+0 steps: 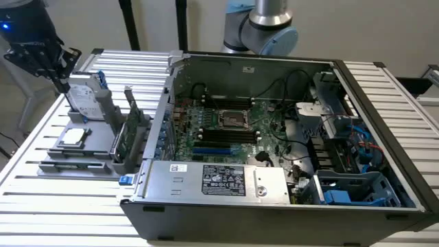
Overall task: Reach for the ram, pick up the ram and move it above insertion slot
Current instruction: 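Reach for the ram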
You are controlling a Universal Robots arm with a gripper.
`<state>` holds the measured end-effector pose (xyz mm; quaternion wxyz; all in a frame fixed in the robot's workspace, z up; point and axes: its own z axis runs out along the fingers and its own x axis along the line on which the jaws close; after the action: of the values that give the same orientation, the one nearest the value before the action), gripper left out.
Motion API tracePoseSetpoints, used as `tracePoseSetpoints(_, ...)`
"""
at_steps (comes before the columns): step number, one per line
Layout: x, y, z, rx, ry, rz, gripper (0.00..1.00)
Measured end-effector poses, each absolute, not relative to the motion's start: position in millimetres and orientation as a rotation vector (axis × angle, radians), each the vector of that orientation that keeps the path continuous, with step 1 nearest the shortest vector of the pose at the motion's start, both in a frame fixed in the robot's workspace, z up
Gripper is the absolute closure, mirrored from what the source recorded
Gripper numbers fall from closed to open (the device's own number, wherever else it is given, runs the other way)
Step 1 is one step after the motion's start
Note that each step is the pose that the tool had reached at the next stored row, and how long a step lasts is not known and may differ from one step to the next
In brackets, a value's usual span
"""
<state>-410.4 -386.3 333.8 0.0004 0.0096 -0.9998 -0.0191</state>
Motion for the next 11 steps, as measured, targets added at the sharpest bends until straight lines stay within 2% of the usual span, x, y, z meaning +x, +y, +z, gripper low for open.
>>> tracePoseSetpoints(11,-410.4,-386.3,333.8,0.030,-3.140,-0.060,0.89)
